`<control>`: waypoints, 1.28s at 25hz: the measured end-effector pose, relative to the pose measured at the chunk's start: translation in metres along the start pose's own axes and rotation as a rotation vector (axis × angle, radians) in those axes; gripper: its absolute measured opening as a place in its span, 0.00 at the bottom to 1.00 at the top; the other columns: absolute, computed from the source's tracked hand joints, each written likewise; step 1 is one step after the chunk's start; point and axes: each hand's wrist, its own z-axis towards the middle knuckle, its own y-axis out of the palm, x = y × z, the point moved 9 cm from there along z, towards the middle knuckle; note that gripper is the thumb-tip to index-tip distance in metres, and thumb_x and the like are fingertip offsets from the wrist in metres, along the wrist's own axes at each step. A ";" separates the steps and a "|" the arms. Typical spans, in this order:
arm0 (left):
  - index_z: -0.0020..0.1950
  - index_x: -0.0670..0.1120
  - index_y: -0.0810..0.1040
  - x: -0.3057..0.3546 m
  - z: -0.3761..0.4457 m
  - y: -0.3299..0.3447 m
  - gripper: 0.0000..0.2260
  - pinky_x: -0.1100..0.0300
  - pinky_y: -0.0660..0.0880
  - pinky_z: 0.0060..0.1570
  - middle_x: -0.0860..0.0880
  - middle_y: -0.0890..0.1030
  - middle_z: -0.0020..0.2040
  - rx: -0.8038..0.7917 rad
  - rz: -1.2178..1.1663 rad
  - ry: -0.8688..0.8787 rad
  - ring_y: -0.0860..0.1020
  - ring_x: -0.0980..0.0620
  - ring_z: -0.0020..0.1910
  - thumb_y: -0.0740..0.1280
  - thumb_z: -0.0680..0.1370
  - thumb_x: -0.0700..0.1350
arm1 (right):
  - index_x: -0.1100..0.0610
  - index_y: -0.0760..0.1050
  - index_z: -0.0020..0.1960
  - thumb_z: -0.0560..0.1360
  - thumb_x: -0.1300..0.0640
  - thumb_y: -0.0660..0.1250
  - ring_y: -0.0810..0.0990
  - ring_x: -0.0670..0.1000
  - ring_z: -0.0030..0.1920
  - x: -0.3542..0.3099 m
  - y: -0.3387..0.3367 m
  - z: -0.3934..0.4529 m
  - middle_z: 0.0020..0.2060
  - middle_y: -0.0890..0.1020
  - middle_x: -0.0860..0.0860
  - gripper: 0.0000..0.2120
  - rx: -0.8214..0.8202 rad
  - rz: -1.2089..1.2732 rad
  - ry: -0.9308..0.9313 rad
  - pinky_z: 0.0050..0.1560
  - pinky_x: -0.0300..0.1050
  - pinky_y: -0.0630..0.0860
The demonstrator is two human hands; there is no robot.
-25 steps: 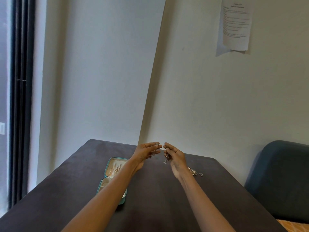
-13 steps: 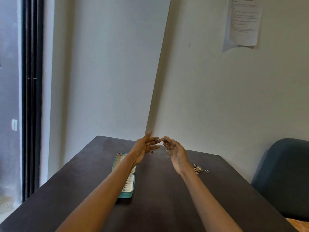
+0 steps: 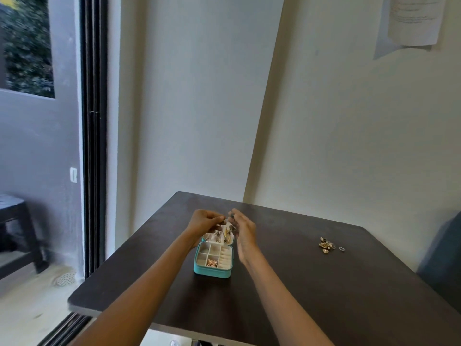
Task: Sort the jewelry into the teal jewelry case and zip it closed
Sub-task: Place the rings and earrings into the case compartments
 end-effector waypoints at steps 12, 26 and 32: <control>0.45 0.41 0.83 -0.033 -0.002 -0.028 0.04 0.66 0.77 0.37 0.45 0.84 0.39 0.029 0.211 -0.007 0.80 0.56 0.34 0.70 0.74 0.40 | 0.62 0.78 0.51 0.79 0.59 0.60 0.81 0.49 0.33 0.041 0.015 -0.017 0.38 0.81 0.56 0.09 0.009 -0.013 0.118 0.31 0.42 0.79; 0.45 0.44 0.84 -0.012 0.002 -0.038 0.07 0.64 0.74 0.40 0.49 0.85 0.42 0.133 0.409 0.132 0.75 0.61 0.33 0.70 0.75 0.47 | 0.61 0.78 0.52 0.79 0.59 0.62 0.80 0.51 0.39 0.061 0.015 -0.012 0.40 0.81 0.55 0.08 0.031 0.054 0.151 0.50 0.55 0.78; 0.46 0.46 0.85 -0.027 0.005 -0.042 0.07 0.54 0.79 0.48 0.50 0.85 0.43 0.122 0.409 0.075 0.81 0.54 0.43 0.70 0.75 0.48 | 0.63 0.77 0.55 0.79 0.58 0.62 0.80 0.53 0.41 0.063 0.013 -0.009 0.44 0.81 0.58 0.10 0.034 0.056 0.145 0.50 0.55 0.79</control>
